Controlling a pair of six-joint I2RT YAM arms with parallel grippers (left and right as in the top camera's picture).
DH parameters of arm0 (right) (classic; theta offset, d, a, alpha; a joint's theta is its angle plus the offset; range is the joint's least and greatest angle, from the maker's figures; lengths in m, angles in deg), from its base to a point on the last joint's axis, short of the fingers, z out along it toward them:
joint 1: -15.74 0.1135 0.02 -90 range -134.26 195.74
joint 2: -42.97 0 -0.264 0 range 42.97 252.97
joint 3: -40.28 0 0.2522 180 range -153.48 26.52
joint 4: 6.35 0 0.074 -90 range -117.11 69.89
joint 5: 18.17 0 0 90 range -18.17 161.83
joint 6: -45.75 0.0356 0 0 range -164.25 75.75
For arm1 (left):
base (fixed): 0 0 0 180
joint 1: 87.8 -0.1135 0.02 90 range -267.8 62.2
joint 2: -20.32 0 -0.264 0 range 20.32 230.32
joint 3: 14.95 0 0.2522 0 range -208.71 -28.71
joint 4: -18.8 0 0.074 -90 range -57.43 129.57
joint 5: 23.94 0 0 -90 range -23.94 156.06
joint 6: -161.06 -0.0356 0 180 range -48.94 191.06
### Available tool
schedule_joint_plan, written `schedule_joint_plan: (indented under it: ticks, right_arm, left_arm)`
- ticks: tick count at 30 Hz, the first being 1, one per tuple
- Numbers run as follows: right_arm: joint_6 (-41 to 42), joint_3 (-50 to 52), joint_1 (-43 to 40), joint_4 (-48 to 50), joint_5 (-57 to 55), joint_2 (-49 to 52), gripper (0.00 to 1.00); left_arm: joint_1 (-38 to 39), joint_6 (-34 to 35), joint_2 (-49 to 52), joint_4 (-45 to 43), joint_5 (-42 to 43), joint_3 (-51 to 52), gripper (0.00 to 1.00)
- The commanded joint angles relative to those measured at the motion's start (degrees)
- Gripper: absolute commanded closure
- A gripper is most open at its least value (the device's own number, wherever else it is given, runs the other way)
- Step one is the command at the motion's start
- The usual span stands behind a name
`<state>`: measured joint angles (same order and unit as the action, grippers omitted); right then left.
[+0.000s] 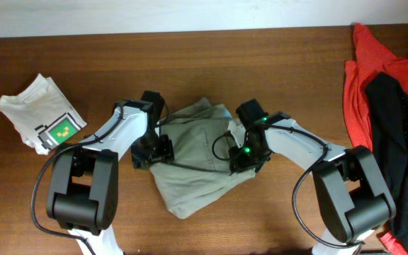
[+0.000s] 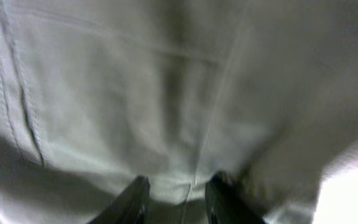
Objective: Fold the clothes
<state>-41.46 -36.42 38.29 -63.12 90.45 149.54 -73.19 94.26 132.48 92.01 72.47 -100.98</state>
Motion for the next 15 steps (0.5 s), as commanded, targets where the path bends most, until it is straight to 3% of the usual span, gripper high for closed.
schedule_joint_plan:
  ticks: [1, 3, 8, 9, 12, 15]
  right_arm:
    - [0.9, 0.33, -5.29, 10.56, -11.85, 0.63, 0.62]
    - [0.87, -3.34, -8.55, 13.73, -11.54, 0.52, 0.54]
    - [-1.44, -24.04, -10.19, -6.27, -11.39, -0.59, 0.39]
    - [-1.44, -29.49, -10.19, -12.7, -11.37, -0.74, 0.36]
    - [-0.37, -33.33, -10.19, -20.37, -11.34, -0.79, 0.34]
    - [-0.37, -32.96, -10.19, -22.4, -11.34, -0.76, 0.32]
  left_arm:
    - [0.37, 2.25, 0.74, 6.19, 11.63, 0.22, 0.31]
    - [1.62, 2.23, 0.26, 6.88, 13.97, 0.22, 0.31]
    - [2.36, 0.66, -8.59, 5.95, 6.91, -3.93, 0.25]
    - [1.49, -2.12, -11.23, 2.97, 2.69, -7.56, 0.01]
    - [0.04, -11.21, -11.5, -12.5, -0.33, -9.46, 0.01]
    - [-0.04, -20.22, -5.9, -18.29, 1.57, -9.49, 0.01]
